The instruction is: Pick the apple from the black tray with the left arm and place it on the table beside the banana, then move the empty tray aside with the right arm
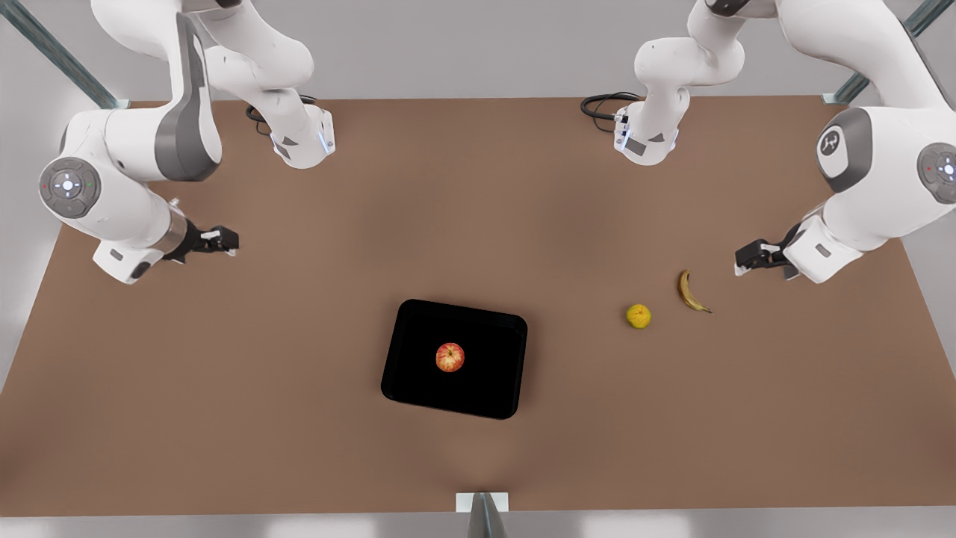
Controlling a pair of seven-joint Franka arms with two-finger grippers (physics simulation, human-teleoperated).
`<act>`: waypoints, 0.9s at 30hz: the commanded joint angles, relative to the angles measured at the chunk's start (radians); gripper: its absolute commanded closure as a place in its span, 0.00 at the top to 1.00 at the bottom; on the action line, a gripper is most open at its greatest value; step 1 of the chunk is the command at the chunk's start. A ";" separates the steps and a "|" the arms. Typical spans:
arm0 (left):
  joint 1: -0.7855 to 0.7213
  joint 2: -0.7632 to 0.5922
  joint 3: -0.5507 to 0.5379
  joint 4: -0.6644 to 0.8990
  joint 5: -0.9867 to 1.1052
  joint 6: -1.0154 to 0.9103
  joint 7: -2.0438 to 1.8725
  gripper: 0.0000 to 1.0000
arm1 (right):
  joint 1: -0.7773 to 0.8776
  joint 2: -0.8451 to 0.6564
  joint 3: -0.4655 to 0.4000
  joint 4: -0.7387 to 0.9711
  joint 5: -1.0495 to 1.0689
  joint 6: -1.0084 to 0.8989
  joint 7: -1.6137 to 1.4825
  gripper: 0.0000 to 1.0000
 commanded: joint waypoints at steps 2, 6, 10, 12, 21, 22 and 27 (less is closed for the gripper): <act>0.003 -0.001 -0.002 0.001 0.002 0.041 0.054 1.00 | 0.000 -0.001 -0.002 0.006 0.002 0.027 -0.070 1.00; 0.000 0.057 -0.175 0.009 0.009 0.059 -0.107 1.00 | -0.001 -0.001 -0.004 0.009 0.004 0.027 -0.072 1.00; -0.221 0.207 -0.286 0.064 0.129 0.188 -0.381 1.00 | -0.002 -0.001 -0.007 0.009 0.004 0.027 -0.073 1.00; -0.319 0.221 -0.286 0.057 0.134 0.201 -0.638 1.00 | -0.002 -0.001 -0.008 0.009 0.004 0.027 -0.073 1.00; -0.469 0.488 -0.305 0.202 0.227 0.417 -0.914 1.00 | -0.031 -0.001 -0.018 0.073 -0.001 -0.056 -0.076 1.00; -0.491 0.528 -0.304 0.238 0.261 0.415 -0.925 1.00 | -0.031 -0.001 -0.013 0.073 -0.005 -0.059 -0.075 1.00; -0.544 0.638 -0.302 0.293 0.410 0.487 -1.109 1.00 | -0.060 -0.010 -0.018 0.110 0.004 -0.125 -0.090 1.00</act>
